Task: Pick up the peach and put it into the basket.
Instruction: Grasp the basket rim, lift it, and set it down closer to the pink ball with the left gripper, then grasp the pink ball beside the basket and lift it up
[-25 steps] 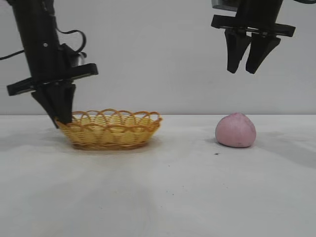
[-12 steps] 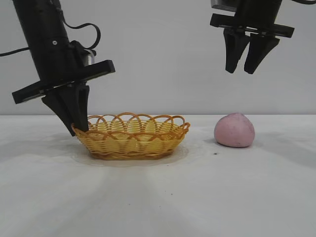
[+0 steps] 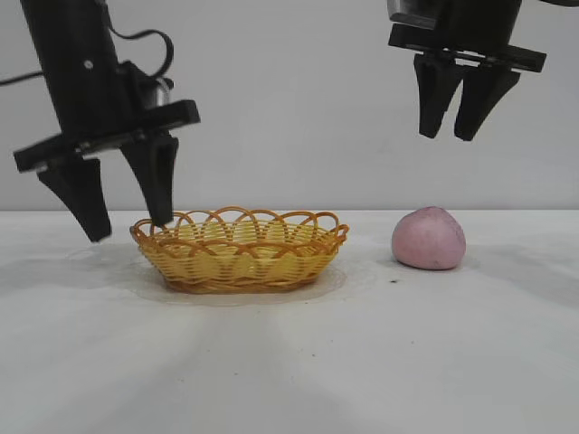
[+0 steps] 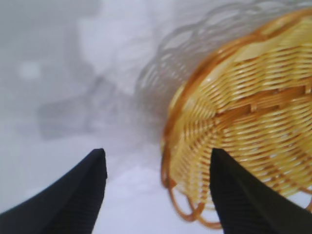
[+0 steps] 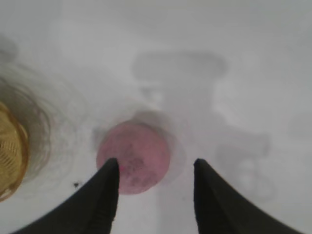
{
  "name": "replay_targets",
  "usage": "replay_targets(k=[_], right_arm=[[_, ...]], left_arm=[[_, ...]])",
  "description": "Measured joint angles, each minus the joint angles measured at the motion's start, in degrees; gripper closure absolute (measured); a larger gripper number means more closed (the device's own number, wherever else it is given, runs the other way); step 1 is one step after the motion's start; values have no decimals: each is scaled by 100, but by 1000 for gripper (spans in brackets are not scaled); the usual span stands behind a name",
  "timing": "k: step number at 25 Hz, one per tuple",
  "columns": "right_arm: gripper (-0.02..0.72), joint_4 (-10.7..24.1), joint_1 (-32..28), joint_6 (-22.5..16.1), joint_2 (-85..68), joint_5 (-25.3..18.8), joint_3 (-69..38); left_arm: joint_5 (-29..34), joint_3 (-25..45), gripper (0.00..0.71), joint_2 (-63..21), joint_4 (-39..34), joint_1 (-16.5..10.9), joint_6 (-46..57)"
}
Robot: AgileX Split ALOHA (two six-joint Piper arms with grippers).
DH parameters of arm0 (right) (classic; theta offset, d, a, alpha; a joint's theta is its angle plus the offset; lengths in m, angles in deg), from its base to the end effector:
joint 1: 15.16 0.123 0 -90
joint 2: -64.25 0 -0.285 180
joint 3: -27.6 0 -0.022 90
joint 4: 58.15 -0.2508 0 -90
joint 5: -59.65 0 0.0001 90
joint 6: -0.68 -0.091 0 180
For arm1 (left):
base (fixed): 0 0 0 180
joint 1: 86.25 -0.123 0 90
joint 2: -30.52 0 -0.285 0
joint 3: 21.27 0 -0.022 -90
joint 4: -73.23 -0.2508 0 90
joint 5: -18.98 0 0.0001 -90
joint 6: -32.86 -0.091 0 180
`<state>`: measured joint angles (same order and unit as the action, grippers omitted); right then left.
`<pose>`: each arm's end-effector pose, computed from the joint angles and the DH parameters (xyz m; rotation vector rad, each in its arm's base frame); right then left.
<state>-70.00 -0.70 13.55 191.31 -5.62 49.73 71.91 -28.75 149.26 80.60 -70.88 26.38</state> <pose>0.4176 0.1252 0.2191 -0.5972 2.8988 0.2933 0.3868 -0.1160 0.2154 0.4543 2.8332 -0.1932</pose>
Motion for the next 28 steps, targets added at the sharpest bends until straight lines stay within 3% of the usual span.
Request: replay_targets(k=[5,8,11,13,17,21,28], right_arm=[[400,-23,0,0,9,33,0],[400,-99,0,60,9,77,0],[400,-222,0,127,9,89,0],[400,-276,0,153,9,98,0],[400,-361,0,166,9,102,3],[400,-373,59,201,9,102,3],[400,-373,287,263,9,111,3]], left_arm=[[-434,554,289,-1144,-551,0,329],[-635,1451,289,-2180,-1642,-15,1106],[-769,2514,289,-3289,-2402,-302,1509],[-886,3104,289,-4073,-2244,-500,1310],[-998,3773,289,-5796,-1179,-513,852],[-279,4055,289,-7042,-1005,-513,746],[1251,4282,289,-8458,-994,-513,770]])
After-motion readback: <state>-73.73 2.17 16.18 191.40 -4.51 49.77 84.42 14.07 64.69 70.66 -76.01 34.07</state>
